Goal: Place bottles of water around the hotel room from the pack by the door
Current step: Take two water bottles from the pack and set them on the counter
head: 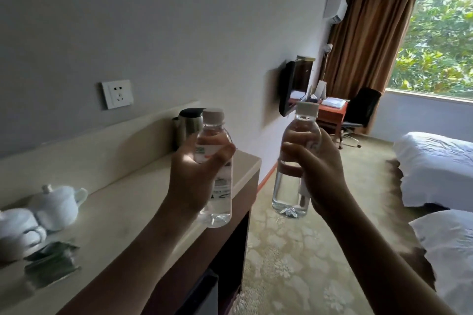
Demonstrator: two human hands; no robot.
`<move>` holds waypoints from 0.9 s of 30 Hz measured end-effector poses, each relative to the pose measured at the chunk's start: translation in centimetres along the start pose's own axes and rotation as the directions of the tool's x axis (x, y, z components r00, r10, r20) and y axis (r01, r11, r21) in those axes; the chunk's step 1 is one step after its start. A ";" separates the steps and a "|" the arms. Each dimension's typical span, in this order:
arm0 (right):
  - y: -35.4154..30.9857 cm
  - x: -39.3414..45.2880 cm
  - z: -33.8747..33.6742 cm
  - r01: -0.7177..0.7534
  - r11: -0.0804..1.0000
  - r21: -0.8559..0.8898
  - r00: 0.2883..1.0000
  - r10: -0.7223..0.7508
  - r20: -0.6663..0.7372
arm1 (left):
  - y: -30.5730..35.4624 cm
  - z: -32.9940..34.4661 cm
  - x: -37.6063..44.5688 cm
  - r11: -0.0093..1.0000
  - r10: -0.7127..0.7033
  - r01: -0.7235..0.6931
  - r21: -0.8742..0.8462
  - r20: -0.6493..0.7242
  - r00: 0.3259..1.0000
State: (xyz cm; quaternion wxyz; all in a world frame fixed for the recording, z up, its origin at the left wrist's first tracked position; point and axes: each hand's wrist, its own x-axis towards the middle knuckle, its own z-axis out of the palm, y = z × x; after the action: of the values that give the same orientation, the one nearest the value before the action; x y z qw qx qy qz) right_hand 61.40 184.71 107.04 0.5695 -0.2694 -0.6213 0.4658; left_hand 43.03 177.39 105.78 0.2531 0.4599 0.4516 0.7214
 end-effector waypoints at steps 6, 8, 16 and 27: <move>5.6 6.0 6.1 -0.017 0.988 0.155 0.988 -0.008 0.157 | -1.6 -5.3 3.3 0.983 0.045 -0.012 0.182 -0.179 0.983; 7.5 7.3 8.5 -0.029 0.982 0.187 0.974 -0.015 0.227 | -2.3 -7.0 3.9 0.972 0.047 0.011 0.234 -0.242 0.969; 15.0 12.7 14.9 -0.118 0.953 0.280 0.891 -0.023 0.453 | -6.6 -9.3 6.8 0.941 0.096 0.069 0.332 -0.458 0.884; 24.3 19.7 19.0 -0.188 0.942 0.278 0.725 -0.058 0.686 | -15.4 -7.4 11.6 0.890 0.124 0.218 0.400 -0.673 0.729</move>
State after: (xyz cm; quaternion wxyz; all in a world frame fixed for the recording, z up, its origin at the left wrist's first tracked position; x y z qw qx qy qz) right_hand 34.35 206.83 96.06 0.3195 -0.0018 -0.6907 0.6487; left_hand 30.49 190.50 95.92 -0.0262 0.1964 0.6797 0.7063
